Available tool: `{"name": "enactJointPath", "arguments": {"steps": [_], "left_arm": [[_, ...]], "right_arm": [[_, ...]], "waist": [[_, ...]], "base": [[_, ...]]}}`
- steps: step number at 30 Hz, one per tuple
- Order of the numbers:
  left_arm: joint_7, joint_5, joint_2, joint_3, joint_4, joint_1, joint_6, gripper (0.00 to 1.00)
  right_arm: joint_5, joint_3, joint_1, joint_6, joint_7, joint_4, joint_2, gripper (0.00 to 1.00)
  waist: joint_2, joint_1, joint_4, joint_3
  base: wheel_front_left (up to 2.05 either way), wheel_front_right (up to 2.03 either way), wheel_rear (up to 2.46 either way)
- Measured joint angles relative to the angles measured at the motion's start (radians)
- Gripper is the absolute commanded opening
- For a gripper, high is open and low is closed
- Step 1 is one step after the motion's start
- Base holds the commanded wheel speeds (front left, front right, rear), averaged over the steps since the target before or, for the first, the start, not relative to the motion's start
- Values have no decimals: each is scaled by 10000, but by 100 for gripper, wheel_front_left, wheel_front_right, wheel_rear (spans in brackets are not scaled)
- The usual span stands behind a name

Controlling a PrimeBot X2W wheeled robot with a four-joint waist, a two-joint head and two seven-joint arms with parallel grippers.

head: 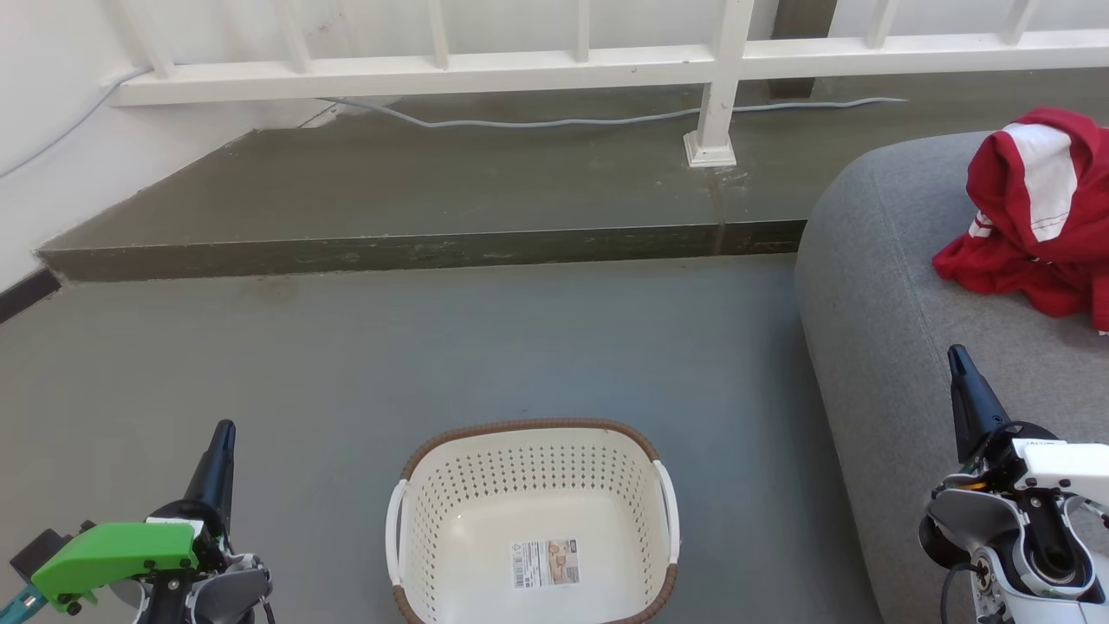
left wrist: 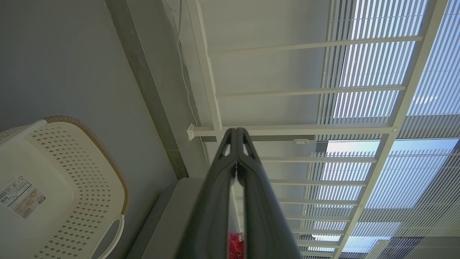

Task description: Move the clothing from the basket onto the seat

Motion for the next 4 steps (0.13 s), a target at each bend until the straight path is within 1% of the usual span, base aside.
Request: {"name": "enactJointPath", "arguments": {"steps": [4], "left_arm": [[0,0,-2,8,-4,0,0,0]], "right_arm": [[0,-2,0,0,0,0,4,0]], "waist": [[0,0,0,0]], "base": [[0,0,0]]}}
